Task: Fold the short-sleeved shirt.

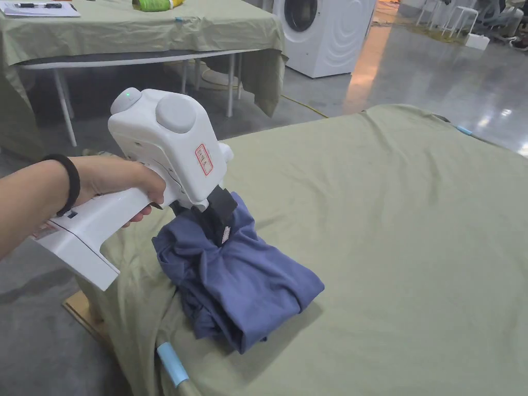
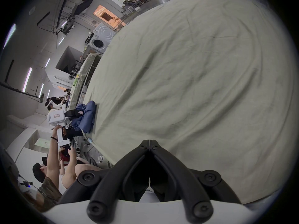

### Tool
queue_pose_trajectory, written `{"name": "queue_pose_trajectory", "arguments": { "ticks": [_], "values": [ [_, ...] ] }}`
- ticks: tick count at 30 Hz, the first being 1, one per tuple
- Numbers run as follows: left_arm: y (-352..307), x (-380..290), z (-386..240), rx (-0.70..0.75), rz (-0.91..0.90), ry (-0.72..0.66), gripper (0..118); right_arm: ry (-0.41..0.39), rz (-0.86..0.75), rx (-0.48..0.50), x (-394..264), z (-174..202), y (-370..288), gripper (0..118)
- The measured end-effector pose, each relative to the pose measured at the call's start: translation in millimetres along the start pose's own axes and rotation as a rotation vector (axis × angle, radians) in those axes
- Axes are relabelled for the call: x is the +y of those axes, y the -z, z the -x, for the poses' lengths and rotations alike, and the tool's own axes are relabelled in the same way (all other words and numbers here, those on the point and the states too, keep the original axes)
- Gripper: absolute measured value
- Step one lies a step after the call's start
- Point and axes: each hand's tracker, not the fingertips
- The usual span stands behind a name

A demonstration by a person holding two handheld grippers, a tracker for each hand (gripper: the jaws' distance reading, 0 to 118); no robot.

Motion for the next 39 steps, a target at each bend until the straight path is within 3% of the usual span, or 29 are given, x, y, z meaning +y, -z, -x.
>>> {"name": "queue_pose_trajectory", "arguments": {
  "ticks": [2,5,10,11,12,14,17,19,21,25,32,36,39],
  "values": [
    [7.7,-4.3,-6.4,0.026,0.000,0.015,36,0.004,-0.009,-0.006,1.1,-1.6,-1.7,2],
    [5.1,-16.3,-1.2,0.075,-0.078,-0.038,81,0.013,-0.018,0.012,2.4,-5.6,-4.1,2],
    [-55.8,-53.9,21.1,0.128,-0.207,-0.158,83,-0.029,-0.002,0.048,-1.2,-5.6,-10.1,2],
    [-76.8,-65.3,19.7,0.150,-0.268,-0.170,78,-0.042,-0.001,0.050,-2.4,-6.7,-12.3,2],
    [-92.0,-75.7,17.2,0.143,-0.312,-0.184,66,-0.048,-0.003,0.053,-4.0,-7.9,-14.1,2],
    [-116.7,-104.8,-7.5,0.048,-0.369,-0.195,17,-0.061,-0.007,0.062,-8.0,-12.2,-18.6,2],
    [-115.3,-147.6,-54.8,-0.069,-0.398,-0.260,10,-0.075,-0.032,0.063,-15.5,-22.4,-27.3,2],
    [-99.8,-173.5,-94.0,-0.257,-0.388,-0.304,9,-0.074,-0.068,0.049,-20.7,-32.5,-36.5,2],
    [-82.7,-191.1,-138.9,-0.375,-0.411,-0.334,1,-0.065,-0.135,0.026,-26.3,-45.6,-51.9,2],
    [-63.4,-194.3,-242.5,-0.526,-0.566,-0.218,1,-0.100,-0.314,-0.124,-34.7,-71.3,-100.5,2],
    [-91.8,-176.8,-399.4,-0.309,-0.941,0.077,0,-0.195,-0.733,-0.373,-45.1,-99.8,-189.0,2],
    [-110.3,-186.0,-443.8,-0.331,-1.045,0.166,0,-0.258,-0.924,-0.493,-54.5,-100.0,-216.7,2],
    [-118.3,-195.7,-461.6,-0.250,-1.082,0.237,0,-0.339,-1.071,-0.558,-65.8,-96.2,-223.0,2]
  ]
}}
